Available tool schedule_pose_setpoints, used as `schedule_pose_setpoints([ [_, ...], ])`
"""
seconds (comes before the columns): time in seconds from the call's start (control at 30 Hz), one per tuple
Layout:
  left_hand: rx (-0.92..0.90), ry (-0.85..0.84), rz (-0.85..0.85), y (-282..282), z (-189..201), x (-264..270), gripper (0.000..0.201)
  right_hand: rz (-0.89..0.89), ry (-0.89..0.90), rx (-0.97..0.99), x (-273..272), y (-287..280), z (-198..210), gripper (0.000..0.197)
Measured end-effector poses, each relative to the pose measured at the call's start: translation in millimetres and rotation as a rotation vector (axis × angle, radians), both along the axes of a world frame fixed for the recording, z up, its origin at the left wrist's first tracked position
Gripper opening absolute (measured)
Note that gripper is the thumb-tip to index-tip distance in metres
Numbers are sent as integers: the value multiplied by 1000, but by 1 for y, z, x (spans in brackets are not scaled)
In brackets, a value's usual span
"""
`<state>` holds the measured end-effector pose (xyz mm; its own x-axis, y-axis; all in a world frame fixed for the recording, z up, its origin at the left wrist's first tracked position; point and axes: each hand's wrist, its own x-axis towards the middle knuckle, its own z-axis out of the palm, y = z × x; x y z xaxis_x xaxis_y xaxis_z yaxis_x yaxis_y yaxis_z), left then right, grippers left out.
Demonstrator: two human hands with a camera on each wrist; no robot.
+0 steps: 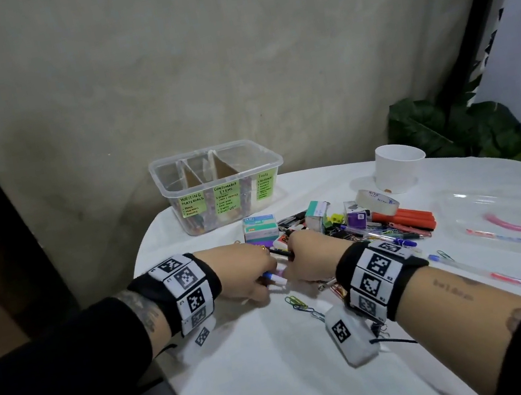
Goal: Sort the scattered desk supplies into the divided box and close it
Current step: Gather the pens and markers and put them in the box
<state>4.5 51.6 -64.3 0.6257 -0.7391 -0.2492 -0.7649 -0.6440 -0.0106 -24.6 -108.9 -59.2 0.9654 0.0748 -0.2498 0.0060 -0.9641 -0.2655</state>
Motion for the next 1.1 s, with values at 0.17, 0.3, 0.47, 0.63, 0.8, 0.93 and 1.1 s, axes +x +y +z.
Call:
schedule_pose_setpoints([
  [0.17, -265, -98, 1, 2, 12, 1, 13, -135, -109, 265, 3, -28, 27, 23],
  [0.3, -197, -143, 3, -4, 14, 4, 22, -232, -221, 743, 2, -48, 45, 11],
  [0.47, 13, -110, 25, -13, 2, 2, 21, -367, -350, 1201, 9, -54, 45, 4],
  [0.63, 9, -109, 82, -20, -2, 3, 21, -393, -218, 1302, 13, -46, 26, 15],
  [0.8, -37, -92, 141, -19, -4, 8, 23, -159, -178, 182, 9, -44, 17, 18],
  [0.93, -14, -101, 124, -20, -5, 12, 19, -83, -115, -108, 7, -41, 7, 13],
  [1.1, -75, -100, 92, -22, -4, 13, 26, -36, -155, -163, 9, -40, 1, 24],
])
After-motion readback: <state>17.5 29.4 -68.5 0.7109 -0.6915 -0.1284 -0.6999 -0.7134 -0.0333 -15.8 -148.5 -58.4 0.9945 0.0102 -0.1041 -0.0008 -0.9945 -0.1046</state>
